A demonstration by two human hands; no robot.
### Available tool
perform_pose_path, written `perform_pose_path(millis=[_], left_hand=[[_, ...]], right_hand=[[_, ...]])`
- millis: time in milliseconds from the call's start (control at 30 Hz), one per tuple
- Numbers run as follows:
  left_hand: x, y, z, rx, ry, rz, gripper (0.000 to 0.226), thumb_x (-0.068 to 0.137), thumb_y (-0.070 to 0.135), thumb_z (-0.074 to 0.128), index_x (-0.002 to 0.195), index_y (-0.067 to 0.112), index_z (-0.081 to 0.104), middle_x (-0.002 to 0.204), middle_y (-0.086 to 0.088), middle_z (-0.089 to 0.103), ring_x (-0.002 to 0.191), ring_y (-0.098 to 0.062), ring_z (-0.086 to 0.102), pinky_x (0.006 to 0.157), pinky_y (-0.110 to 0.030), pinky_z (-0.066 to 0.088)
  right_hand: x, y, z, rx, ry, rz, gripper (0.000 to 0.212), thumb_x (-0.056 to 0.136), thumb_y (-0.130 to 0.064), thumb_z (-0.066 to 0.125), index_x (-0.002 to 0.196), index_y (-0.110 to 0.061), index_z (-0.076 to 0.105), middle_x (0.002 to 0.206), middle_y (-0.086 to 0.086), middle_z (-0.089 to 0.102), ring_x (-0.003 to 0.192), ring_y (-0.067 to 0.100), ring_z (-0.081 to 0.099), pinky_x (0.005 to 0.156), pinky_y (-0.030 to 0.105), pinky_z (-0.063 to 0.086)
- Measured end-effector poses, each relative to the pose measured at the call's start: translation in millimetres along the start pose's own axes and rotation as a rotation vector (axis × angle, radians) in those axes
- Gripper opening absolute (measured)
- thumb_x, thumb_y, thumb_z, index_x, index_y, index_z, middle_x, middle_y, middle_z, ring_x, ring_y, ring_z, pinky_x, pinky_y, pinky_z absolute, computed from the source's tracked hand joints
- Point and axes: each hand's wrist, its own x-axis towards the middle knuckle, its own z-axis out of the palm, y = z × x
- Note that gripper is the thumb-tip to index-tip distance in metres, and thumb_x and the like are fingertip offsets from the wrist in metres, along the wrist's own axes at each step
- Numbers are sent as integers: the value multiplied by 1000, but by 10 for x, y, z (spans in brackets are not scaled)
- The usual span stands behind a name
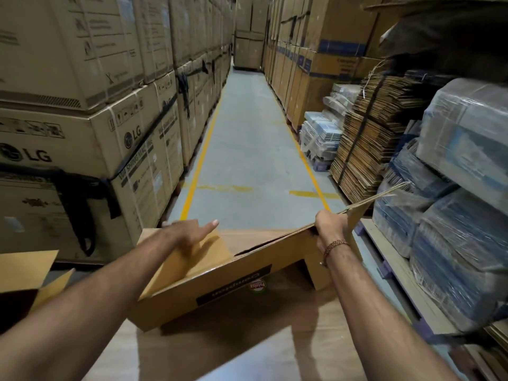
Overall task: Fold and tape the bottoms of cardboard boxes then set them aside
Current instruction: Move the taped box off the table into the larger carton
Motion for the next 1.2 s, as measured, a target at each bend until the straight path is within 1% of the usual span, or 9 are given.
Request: perform_pose_path(millis=[100, 267, 367, 567, 667, 767, 933, 1100, 1200], left_hand=[[-60, -60, -72, -47, 77, 100, 157, 34, 114, -8, 119, 7, 70, 122, -16, 70, 109, -31, 66, 100, -48, 52], [-616, 464, -433, -7, 180, 246, 119, 65, 108, 7, 97, 14, 72, 99, -6, 71, 90, -21, 67, 87, -37, 55], [-942, 778, -493, 134, 238, 241, 114, 56, 113, 8, 88, 21, 66, 88, -1, 68, 86, -20, 67, 86, -39, 58], [-1391, 1183, -389, 503, 376, 281, 99, 69, 104, 23, 94, 17, 62, 80, 3, 64, 75, -15, 65, 69, -33, 55], [-1350, 1202, -398, 444, 480, 350, 53, 100, 68, 48, 111, 17, 60, 87, 4, 58, 86, -23, 67, 76, -41, 60], [-1298, 1201, -376, 382, 556, 432, 24, 108, 41, 50, 117, 20, 58, 89, -1, 60, 91, -28, 69, 79, -46, 61], [-1266, 1182, -543, 272, 730, 422, 26, 107, 46, 47, 110, 22, 55, 91, 2, 70, 75, -19, 65, 66, -36, 59], [-1425, 1222, -891, 207, 846, 304, 30, 107, 51, 47, 113, 23, 59, 76, 8, 57, 61, -11, 52, 52, -27, 42], [-1587, 1235, -1171, 95, 892, 305, 33, 105, 52, 49, 120, 25, 61, 79, 8, 62, 63, -8, 59, 57, -29, 55]], right_hand=[[-523, -343, -131, -67, 1, -5, 60, 73, -24, 55, 133, -17, 53, 131, 9, 64, 110, 36, 68, 93, 52, 59], [-743, -623, -82, -200, 81, -35, 46, 95, -21, 60, 138, -8, 53, 143, 18, 51, 118, 37, 61, 96, 41, 55], [-839, -751, 40, -234, 90, 1, 46, 94, -20, 62, 137, -8, 52, 143, 19, 45, 114, 39, 62, 87, 41, 53], [-900, -920, 115, -244, 80, 1, 56, 95, -17, 62, 144, -1, 41, 149, 21, 42, 126, 39, 56, 95, 43, 49], [-945, -929, 111, -246, 47, -29, 55, 97, -18, 59, 145, -2, 39, 151, 19, 43, 127, 38, 55, 87, 40, 46], [-979, -965, 103, -204, -36, -93, 52, 98, -21, 56, 144, -3, 40, 149, 15, 44, 121, 37, 57, 78, 33, 42], [-930, -967, 46, 33, -391, -206, 81, 97, -64, 49, 163, -26, 22, 153, 1, 40, 111, 26, 64, 70, 43, 65], [-826, -781, -24, 10, -519, -185, 82, 101, -68, 43, 166, -24, 17, 157, 6, 44, 103, 28, 71, 77, 43, 65], [-700, -537, -8, -3, -524, -76, 88, 98, -72, 44, 161, -15, 24, 154, 9, 47, 113, 32, 66, 83, 45, 62]])
